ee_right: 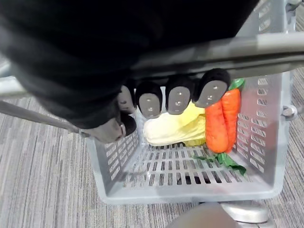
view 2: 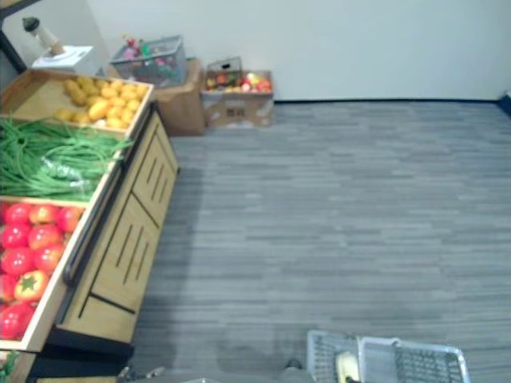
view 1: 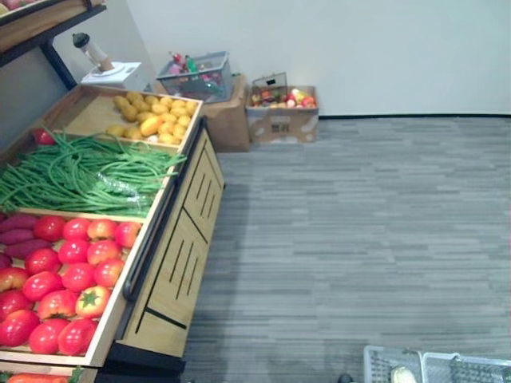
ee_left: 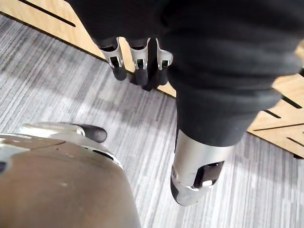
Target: Pick vegetable in the basket
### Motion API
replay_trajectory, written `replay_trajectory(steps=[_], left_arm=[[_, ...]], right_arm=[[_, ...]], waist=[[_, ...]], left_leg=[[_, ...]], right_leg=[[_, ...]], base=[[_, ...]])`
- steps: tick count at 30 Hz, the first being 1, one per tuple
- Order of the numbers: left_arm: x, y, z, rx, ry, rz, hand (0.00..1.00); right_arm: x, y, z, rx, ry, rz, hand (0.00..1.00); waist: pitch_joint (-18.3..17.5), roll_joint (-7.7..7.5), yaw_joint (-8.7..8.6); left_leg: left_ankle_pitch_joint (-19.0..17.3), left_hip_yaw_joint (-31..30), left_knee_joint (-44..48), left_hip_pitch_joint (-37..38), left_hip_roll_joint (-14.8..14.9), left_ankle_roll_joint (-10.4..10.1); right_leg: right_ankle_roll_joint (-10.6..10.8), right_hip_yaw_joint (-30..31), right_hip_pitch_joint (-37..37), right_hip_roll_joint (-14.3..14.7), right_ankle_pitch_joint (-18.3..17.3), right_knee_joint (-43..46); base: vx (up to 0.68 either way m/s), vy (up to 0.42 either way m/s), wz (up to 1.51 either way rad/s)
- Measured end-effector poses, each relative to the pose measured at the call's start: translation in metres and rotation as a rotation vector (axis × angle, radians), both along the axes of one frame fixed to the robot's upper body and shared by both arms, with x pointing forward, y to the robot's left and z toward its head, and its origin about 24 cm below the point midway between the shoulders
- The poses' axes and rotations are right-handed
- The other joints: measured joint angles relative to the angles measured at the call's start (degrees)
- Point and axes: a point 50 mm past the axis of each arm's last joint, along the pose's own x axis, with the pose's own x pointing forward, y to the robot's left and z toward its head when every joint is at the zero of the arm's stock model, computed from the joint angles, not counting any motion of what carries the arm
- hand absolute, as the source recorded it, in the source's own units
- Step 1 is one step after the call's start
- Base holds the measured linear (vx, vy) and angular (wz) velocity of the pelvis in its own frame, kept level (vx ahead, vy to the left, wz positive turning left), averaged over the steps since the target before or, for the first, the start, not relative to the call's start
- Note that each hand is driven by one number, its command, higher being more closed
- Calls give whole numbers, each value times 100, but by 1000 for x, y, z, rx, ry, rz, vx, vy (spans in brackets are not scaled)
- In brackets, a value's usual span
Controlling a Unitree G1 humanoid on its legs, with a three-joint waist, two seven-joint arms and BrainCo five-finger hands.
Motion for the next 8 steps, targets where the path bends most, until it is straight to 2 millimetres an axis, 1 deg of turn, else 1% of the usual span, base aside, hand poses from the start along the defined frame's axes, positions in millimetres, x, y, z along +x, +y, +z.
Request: replay_trajectory(steps=[3, 4, 5, 7, 8], left_arm=[[-4, 0, -2, -14, 21, -25, 0], [-5, 0, -2, -20, 27, -34, 0], [-5, 0, -2, -20, 28, -37, 0], [-6, -1, -3, -23, 37, -46, 0], [-6, -1, -3, -26, 42, -48, 0]], right_arm=[[-3, 9, -3, 40, -9, -53, 100], [-7, 14, -5, 64, -12, -93, 100], [-10, 16, -5, 72, -9, -106, 100], [-22, 19, -7, 90, 14, -137, 100], [-24, 20, -7, 95, 16, -153, 100]], waist=[[-16, -40, -7], [-21, -47, -25], [-21, -48, -30], [-41, -74, -34], [-94, -24, -34]], left_leg=[[30, 125, -103, 11, -22, 36], [29, 160, -107, 14, -35, 37], [29, 168, -105, 17, -40, 37], [30, 187, -109, 29, -48, 38], [30, 206, -114, 37, -50, 38]], right_leg=[[10, 74, 5, -2, 134, -163], [12, 98, 13, -7, 147, -234], [19, 102, 29, -10, 160, -259], [30, 104, 81, -14, 215, -346], [38, 113, 92, -13, 246, -381]], base=[[-78, 22, -15], [-92, 12, -16], [-61, 8, -7], [0, 0, 0], [-11, 3, -4]])
